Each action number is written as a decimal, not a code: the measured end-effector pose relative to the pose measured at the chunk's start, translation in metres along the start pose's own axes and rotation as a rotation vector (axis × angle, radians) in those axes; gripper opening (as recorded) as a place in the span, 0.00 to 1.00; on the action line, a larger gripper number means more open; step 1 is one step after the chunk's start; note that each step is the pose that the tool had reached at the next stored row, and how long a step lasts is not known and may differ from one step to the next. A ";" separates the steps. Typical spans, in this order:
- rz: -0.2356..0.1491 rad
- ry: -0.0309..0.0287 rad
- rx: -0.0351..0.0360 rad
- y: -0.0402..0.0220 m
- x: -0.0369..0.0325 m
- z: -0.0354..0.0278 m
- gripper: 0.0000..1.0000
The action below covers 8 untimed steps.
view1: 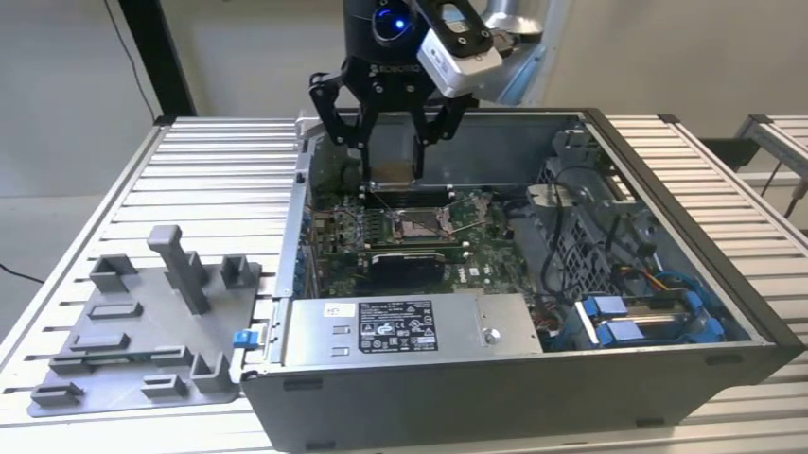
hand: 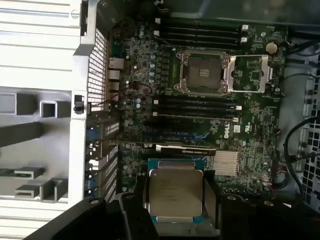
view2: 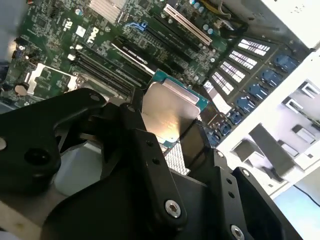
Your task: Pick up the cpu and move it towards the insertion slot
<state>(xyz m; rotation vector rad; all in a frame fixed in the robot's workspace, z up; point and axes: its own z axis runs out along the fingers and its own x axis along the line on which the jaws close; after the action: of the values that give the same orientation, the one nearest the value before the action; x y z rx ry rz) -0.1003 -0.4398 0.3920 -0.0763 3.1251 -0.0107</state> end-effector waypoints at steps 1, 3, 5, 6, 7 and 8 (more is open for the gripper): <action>0.000 0.0000 0.0000 0.0003 -0.0031 0.0000 0.00; 0.000 0.0000 0.0000 0.0010 -0.0093 0.0001 0.00; 0.000 0.0000 0.0000 0.0016 -0.0147 0.0002 0.00; 0.000 0.0000 0.0000 0.0018 -0.0170 0.0003 0.00; -0.001 0.0000 0.0001 0.0023 -0.0209 0.0003 0.00; 0.000 0.0001 0.0000 0.0028 -0.0247 0.0003 0.00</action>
<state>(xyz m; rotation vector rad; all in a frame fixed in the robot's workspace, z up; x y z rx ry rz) -0.0759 -0.4358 0.3920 -0.0770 3.1252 -0.0107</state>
